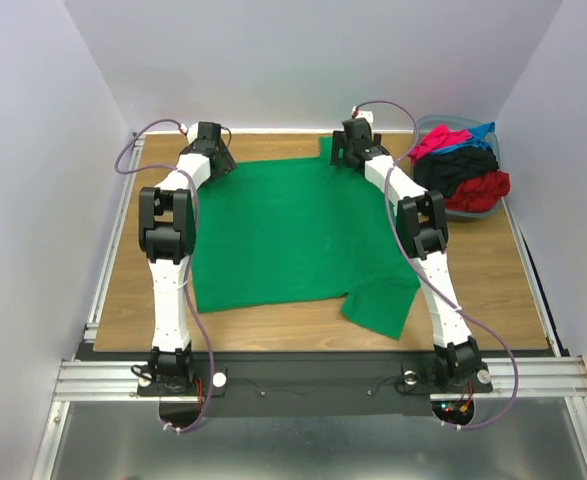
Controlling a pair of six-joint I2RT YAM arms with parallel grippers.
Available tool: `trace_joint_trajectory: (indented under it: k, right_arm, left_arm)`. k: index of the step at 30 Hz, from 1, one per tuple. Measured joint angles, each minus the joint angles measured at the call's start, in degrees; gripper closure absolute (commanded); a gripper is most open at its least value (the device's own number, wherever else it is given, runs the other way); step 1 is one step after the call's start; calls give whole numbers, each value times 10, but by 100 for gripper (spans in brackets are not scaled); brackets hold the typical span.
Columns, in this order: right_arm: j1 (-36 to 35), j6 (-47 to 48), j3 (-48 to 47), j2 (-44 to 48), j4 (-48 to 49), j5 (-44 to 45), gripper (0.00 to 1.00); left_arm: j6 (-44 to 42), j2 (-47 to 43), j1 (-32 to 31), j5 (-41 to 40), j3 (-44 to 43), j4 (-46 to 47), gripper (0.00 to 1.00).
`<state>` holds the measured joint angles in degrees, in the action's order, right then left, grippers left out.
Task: Fold and stack the t-shirts
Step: Flatten the tshirt out
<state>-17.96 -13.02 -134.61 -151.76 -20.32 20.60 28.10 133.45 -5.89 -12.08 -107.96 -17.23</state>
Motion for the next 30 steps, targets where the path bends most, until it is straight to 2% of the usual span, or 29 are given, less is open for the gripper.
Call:
trace_joint_trajectory:
  k: [1,10,12,15,17,19,22,24,26,27,28,30]
  right_arm:
    - [3,2,-13,-9,2,0,0]
    - [23,28,-36,-23,13,-38,0]
    - [25,30,-13,-3,10,-58,0]
    - [25,18,81,75,-2,-84,0]
    - [24,10,174,167,-7,-95,0]
    - [18,3,250,254,-4,-94,0]
    - [-14,-23,383,420,13,-72,0]
    - [-52,-61,498,563,36,-60,0]
    - [-85,-100,603,669,61,-62,0]
    - [-95,-126,674,728,64,-61,0]
    - [-97,-140,711,764,54,-57,0]
    - [-90,-177,790,821,62,-50,0]
  left_arm:
    - [-1,17,2,3,-26,-3,2]
    - [-13,97,11,45,-173,-37,1]
    - [-15,98,12,54,-184,-50,1]
    - [-18,79,11,56,-170,-66,2]
    - [-18,24,8,50,-113,-78,2]
    - [-15,-72,4,37,-10,-76,1]
    - [20,-310,-13,2,237,-59,2]
    - [47,-439,-23,-14,360,-47,1]
    - [86,-582,-36,-26,480,-46,1]
    - [96,-609,-37,-30,506,-40,1]
    - [116,-663,-36,-36,568,-47,2]
    - [150,-705,-33,-39,651,-57,2]
